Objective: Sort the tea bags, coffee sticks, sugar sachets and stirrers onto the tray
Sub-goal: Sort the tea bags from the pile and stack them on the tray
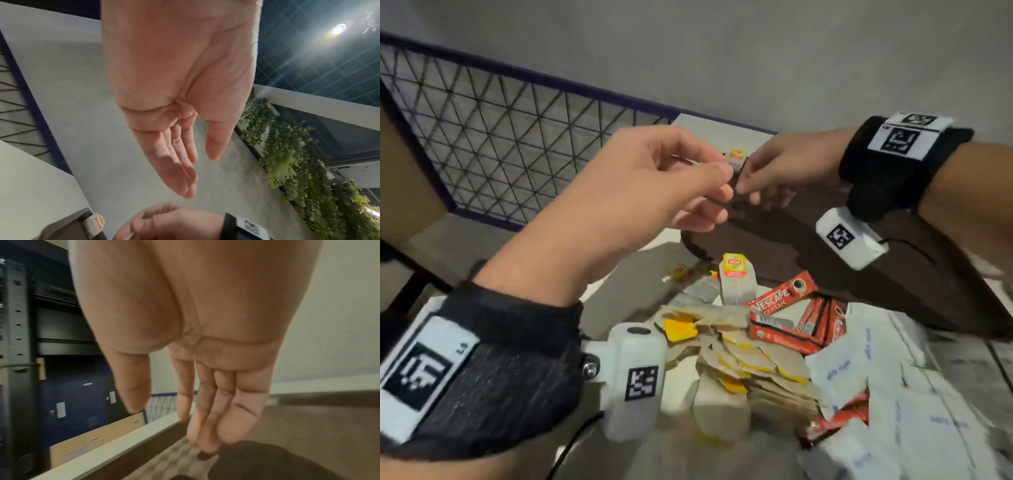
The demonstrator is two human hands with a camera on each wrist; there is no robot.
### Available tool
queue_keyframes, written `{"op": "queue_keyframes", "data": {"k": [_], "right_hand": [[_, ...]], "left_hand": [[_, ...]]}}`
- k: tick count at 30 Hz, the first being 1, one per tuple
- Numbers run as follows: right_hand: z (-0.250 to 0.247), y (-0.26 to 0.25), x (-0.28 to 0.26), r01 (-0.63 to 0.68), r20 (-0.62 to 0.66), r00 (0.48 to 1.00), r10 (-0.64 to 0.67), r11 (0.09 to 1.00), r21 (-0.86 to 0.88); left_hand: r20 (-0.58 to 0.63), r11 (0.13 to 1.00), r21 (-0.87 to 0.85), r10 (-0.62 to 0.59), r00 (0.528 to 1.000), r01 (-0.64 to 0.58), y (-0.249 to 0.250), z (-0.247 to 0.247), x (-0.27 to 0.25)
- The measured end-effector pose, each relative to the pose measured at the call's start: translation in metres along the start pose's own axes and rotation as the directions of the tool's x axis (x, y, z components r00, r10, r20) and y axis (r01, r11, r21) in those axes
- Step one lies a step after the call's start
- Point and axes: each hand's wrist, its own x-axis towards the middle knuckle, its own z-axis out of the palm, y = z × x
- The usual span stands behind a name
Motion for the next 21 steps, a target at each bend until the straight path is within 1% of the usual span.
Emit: {"op": "queue_keyframes", "data": {"k": [1,2,3,5,9,12,14,16,17,18,19,20,21], "right_hand": [[0.01,-0.003,-0.014,-0.005,0.088,0.996,0.007,1.0,-0.024],[0.019,-0.005,-0.026,-0.012,0.145,0.989,0.017,0.999,-0.039],[0.027,-0.007,-0.036,-0.012,0.174,0.985,0.02,0.999,-0.05],[0.042,-0.009,-0.05,0.013,0.175,0.985,0.004,0.996,-0.092],[0.063,-0.012,-0.068,0.043,0.087,0.996,-0.029,0.985,-0.169],[0.065,-0.018,-0.086,0.091,-0.034,0.995,-0.098,0.98,-0.179],[0.06,-0.024,-0.103,0.141,-0.139,0.978,-0.158,0.982,-0.128],[0.054,-0.027,-0.124,0.208,-0.228,0.951,-0.21,0.978,-0.033],[0.052,-0.026,-0.135,0.243,-0.264,0.932,-0.247,0.969,-0.05],[0.054,-0.024,-0.146,0.283,-0.294,0.904,-0.31,0.95,-0.133],[0.057,-0.021,-0.158,0.331,-0.314,0.861,-0.4,0.91,-0.25],[0.063,-0.019,-0.169,0.38,-0.314,0.809,-0.498,0.849,-0.367],[0.07,-0.016,-0.18,0.417,-0.287,0.765,-0.577,0.783,-0.461]], "left_hand": [[0.008,1.0,0.011,-0.005,1.0,0.005,0.0,0.001,0.0],[0.015,1.0,0.02,-0.012,1.0,0.011,0.0,0.002,-0.001],[0.022,0.999,0.029,-0.015,1.0,0.015,0.0,0.003,-0.002],[0.042,0.998,0.06,-0.017,0.999,0.015,-0.001,0.006,-0.003],[0.07,0.984,0.178,-0.016,0.997,0.003,-0.003,0.008,-0.004],[0.09,0.967,0.251,0.018,0.996,-0.041,0.003,0.008,-0.008],[0.108,0.96,0.269,0.054,0.993,-0.082,0.01,0.009,-0.012],[0.112,0.968,0.224,0.088,0.99,-0.111,0.017,0.012,-0.015],[0.107,0.974,0.191,0.104,0.989,-0.123,0.021,0.014,-0.015],[0.101,0.979,0.156,0.118,0.988,-0.133,0.023,0.016,-0.016],[0.096,0.983,0.121,0.129,0.987,-0.141,0.025,0.019,-0.016],[0.094,0.985,0.09,0.137,0.986,-0.146,0.027,0.021,-0.015],[0.091,0.987,0.063,0.141,0.986,-0.147,0.028,0.024,-0.013]]}}
